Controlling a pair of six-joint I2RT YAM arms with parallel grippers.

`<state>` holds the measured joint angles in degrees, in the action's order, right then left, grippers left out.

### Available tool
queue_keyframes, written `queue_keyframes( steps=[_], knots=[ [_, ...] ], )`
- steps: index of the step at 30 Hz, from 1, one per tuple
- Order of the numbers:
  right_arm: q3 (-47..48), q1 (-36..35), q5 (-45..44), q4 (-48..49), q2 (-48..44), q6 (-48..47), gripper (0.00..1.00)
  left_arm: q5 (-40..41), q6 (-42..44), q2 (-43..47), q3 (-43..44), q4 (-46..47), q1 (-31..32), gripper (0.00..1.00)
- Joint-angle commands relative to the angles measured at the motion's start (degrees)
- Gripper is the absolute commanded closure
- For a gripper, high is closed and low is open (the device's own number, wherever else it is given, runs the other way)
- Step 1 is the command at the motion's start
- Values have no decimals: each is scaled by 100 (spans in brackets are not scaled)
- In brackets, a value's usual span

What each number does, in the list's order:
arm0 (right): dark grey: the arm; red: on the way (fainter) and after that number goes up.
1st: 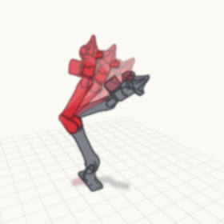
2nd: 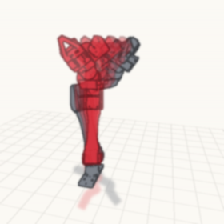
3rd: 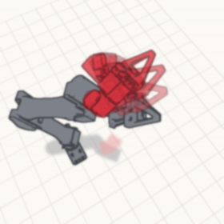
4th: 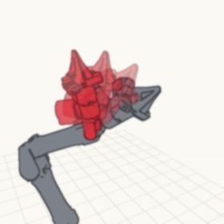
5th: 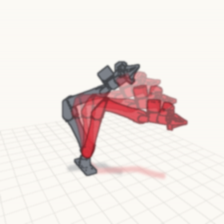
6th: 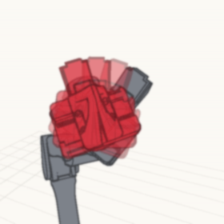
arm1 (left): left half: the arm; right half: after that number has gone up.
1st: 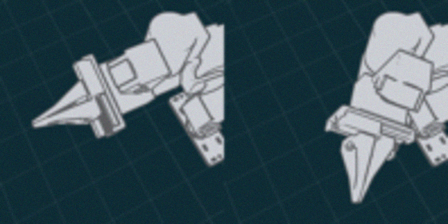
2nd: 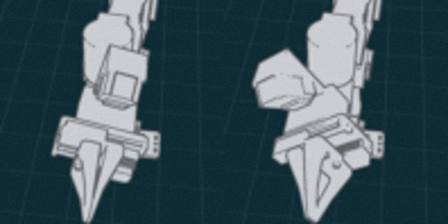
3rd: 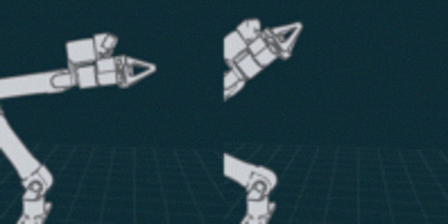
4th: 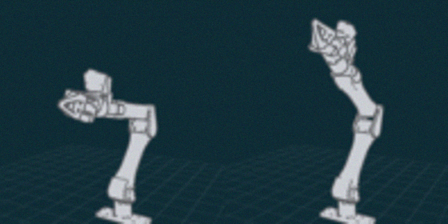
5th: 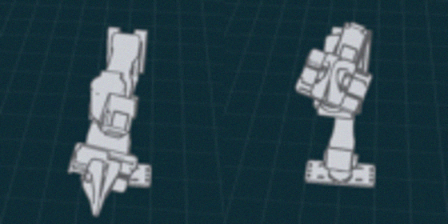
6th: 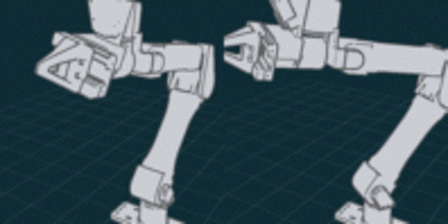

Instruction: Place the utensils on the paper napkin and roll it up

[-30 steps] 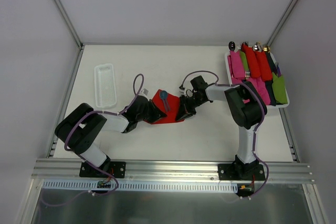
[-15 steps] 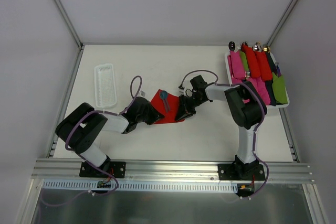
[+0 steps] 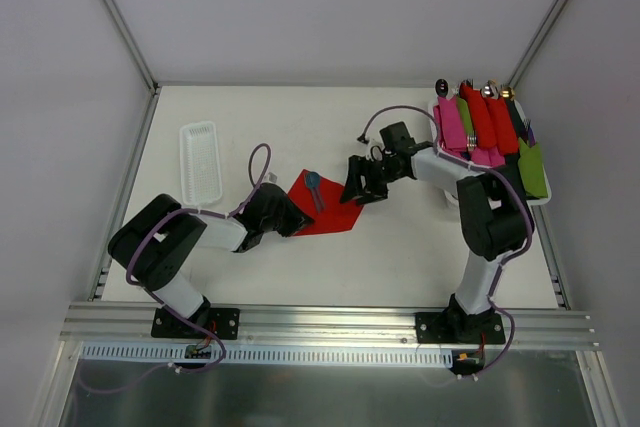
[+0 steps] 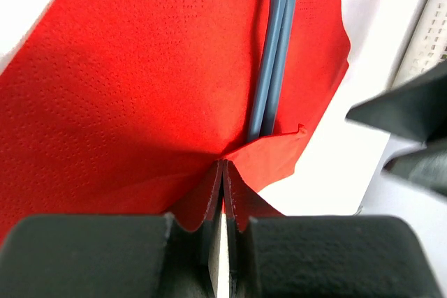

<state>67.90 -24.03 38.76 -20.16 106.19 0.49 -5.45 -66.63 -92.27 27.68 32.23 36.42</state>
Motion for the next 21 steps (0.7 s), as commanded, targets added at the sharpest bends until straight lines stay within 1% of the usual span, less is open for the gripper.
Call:
queue_keyframes(
  steps=[1,2,5,8,10,13,15,16,17,19,21],
  knots=[
    [189,214,-632,-295,-38,-172,29,211,80,-125,27,-481,40,100],
    [197,249,-720,-295,-2,-181,22,211,80,-125,27,-481,40,100],
    [215,338,-914,-295,138,-242,19,220,106,-116,53,-507,49,100],
    [250,329,-1098,-295,331,-286,18,211,106,-125,62,-533,40,100],
    [285,338,-1064,-330,454,-269,19,220,106,-125,62,-533,40,100],
    [303,320,-784,-348,736,-120,19,229,106,-125,62,-551,40,100],
    [224,329,-345,-234,876,-67,20,238,106,-116,71,-568,40,100],
    [172,320,-204,-147,973,194,20,246,106,-116,71,-569,40,100],
    [110,329,111,98,1017,275,21,247,106,-116,71,-577,40,100],
    [-66,329,394,363,1096,529,22,229,115,-133,88,-577,49,100],
    [-232,355,833,994,1071,732,23,229,115,-142,88,-577,40,100]
  ],
)
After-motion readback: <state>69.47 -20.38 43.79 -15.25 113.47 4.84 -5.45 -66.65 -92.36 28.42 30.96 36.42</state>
